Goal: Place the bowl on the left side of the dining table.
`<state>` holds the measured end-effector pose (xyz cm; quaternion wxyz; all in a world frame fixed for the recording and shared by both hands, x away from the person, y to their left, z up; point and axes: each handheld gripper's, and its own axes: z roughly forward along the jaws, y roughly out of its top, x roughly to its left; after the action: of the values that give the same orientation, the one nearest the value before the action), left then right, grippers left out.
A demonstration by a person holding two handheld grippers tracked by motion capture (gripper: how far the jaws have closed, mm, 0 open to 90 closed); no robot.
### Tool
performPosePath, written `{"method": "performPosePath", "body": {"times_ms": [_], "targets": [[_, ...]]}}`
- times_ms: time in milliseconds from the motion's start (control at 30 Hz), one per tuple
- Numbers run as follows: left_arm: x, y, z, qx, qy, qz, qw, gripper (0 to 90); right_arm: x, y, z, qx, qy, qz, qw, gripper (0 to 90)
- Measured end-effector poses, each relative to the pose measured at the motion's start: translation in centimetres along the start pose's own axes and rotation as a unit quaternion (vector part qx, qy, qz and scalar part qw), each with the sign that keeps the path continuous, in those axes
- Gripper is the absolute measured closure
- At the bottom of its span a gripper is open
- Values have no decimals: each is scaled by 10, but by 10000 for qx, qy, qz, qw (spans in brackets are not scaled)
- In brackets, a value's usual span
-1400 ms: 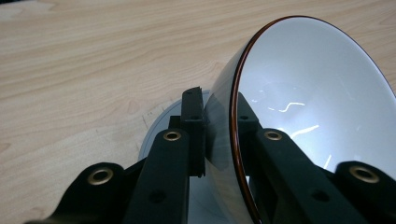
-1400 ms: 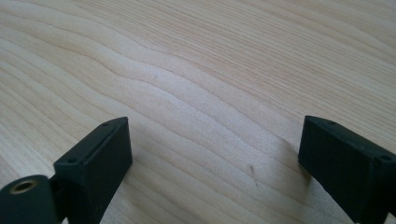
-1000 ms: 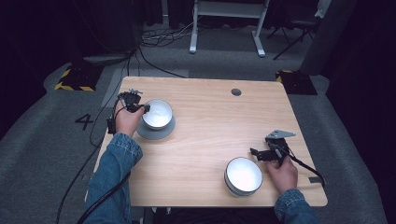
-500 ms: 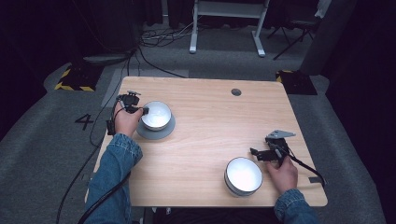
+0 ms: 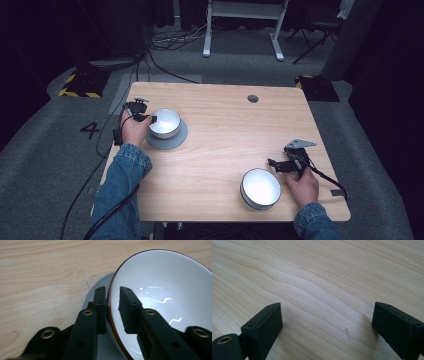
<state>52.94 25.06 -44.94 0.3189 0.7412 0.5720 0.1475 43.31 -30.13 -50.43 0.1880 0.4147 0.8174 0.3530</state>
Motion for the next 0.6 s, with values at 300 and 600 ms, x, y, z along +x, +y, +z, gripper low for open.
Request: {"method": "performPosePath", "body": {"times_ms": [300, 600], "targets": [[-14, 6, -20, -186, 235, 330, 9990, 567, 0, 0, 0, 2, -1, -1, 10000, 98], [-36, 5, -50, -387, 251, 635, 9969, 516, 0, 0, 0, 2, 0, -1, 10000, 98]]}}
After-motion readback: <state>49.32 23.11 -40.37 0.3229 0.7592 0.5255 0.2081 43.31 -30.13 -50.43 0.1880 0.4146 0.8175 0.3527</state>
